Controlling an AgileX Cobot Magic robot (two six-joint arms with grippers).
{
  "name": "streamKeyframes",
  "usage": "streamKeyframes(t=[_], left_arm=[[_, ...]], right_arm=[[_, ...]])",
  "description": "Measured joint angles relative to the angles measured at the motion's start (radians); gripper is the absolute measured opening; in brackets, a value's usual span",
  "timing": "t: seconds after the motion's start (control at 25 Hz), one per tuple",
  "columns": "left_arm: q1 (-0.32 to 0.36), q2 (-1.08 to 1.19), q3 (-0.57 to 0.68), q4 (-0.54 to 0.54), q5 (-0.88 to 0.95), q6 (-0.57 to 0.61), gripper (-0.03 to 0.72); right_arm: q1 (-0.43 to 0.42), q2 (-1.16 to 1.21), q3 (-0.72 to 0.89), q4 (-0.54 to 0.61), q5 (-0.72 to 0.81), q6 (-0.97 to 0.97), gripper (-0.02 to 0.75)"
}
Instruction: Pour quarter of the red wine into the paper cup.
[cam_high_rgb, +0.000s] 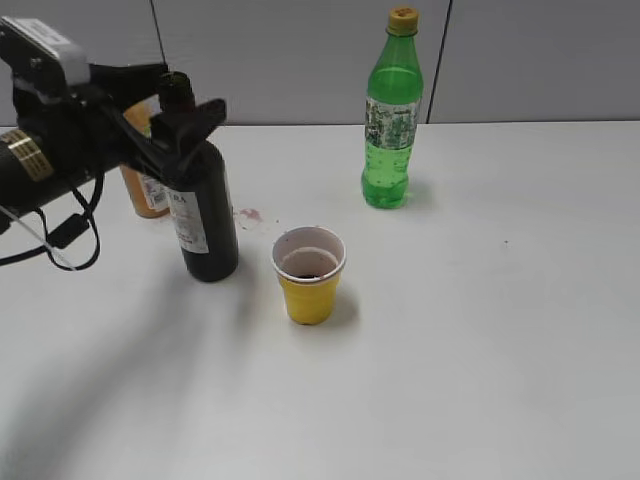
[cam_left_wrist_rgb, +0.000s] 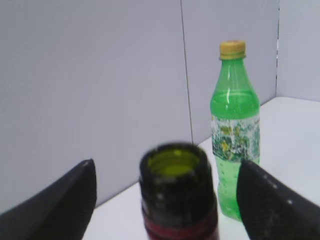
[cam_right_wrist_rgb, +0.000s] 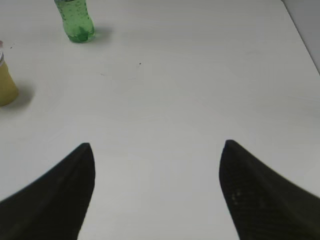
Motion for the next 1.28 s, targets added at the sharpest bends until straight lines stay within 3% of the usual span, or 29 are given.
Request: streamKeyframes(t=[0.2,0.36,0.68,1.0,1.28], left_arm=[[0.000,-0.154,0.000,-0.012,0.087,0.000,0.638],[0.000,-0.292,0.000,-0.032,0.257,0.001,0.631],[0.000,-0.584,-0.026,-0.094,0.948,0.001,0.611],[0.000,-0.639,-0.226,-0.165,1.824,0.001,0.594],[0.003,-0.652,-0.238,-0.326,2.161,0.003,0.590]], right_arm=[[0.000,0.000,0.000,0.000,0.000,0.000,0.586],[0.000,0.000,0.000,0.000,0.000,0.000,0.586],[0.000,0.000,0.000,0.000,0.000,0.000,0.586],[0.000,0.000,0.000,0.000,0.000,0.000,0.586],[0.000,0.000,0.000,0.000,0.000,0.000,0.586]])
